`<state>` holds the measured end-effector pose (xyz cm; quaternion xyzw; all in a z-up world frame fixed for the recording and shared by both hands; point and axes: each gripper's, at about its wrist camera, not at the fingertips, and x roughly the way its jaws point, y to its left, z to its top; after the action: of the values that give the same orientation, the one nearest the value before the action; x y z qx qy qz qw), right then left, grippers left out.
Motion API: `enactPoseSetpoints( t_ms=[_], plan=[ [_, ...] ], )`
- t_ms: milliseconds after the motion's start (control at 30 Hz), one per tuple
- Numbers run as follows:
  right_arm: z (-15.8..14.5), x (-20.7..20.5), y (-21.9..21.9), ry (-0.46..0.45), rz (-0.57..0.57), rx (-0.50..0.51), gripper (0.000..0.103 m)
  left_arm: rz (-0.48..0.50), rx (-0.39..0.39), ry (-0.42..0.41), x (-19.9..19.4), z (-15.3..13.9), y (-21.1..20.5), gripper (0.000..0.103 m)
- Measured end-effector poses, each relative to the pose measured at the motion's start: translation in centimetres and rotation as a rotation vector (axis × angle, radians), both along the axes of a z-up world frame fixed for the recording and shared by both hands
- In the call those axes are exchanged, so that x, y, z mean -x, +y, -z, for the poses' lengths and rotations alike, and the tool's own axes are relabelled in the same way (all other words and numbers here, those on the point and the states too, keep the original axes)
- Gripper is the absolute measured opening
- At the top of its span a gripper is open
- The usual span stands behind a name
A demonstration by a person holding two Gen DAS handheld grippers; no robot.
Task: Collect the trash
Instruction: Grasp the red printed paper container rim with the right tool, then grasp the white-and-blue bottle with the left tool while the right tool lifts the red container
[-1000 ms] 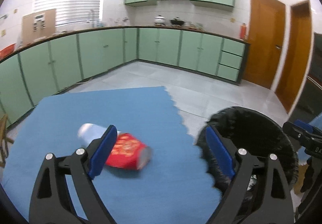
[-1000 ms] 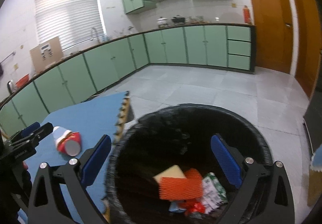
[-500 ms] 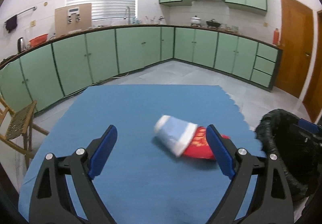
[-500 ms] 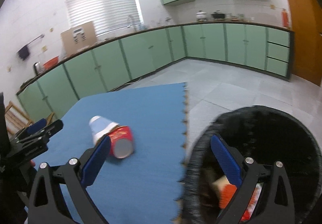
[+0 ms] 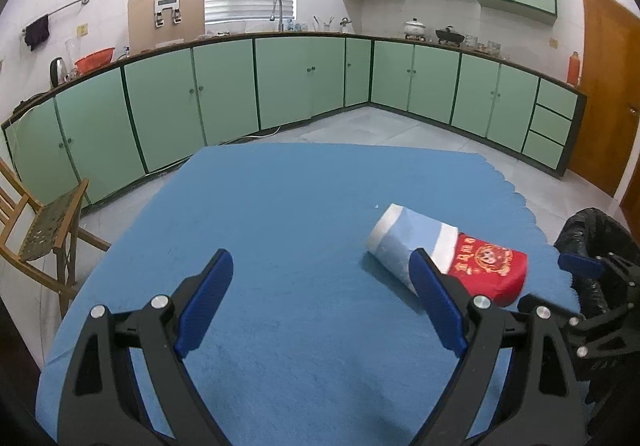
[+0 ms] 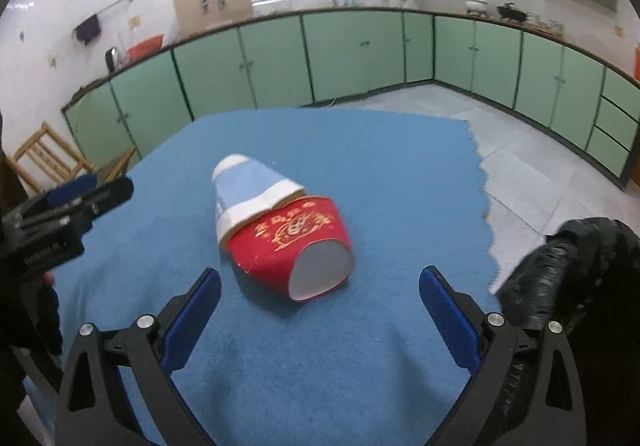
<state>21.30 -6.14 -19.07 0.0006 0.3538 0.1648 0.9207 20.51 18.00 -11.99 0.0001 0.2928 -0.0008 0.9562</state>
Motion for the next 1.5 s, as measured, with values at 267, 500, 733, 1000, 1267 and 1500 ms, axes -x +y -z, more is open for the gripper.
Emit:
enactPoseSetpoints(
  t_ms=[267, 500, 733, 1000, 1267, 1500],
  plan=[
    [1.0, -2.0, 1.6, 0.026, -0.044, 0.015, 0.097, -0.014, 0.010, 0.013, -1.0, 0.9, 0.6, 0.087],
    [1.3, -3.8, 2.0, 0.060, -0.082, 0.000, 0.096, -0.020, 0.013, 0.025, -1.4, 1.4, 1.0, 0.087],
    [1.8, -3.9, 2.6, 0.096, -0.133, -0.009, 0.081, -0.020, 0.022, 0.039, -2.0, 1.5, 1.4, 0.087],
    [1.1, -2.6, 2.2, 0.063, -0.121, -0.009, 0.079, -0.017, 0.025, 0.047, -2.1, 1.5, 1.0, 0.087],
    [-0.5, -1.1, -1.0, 0.036, 0.004, -0.032, 0.079, 0.033, 0.042, 0.052, -3.3, 1.5, -0.8, 0.087],
    [-1.1, -0.9, -4.2, 0.021, 0.087, -0.047, 0.079, 0.109, 0.073, 0.075, -4.6, 2.1, -3.5, 0.087]
  ],
)
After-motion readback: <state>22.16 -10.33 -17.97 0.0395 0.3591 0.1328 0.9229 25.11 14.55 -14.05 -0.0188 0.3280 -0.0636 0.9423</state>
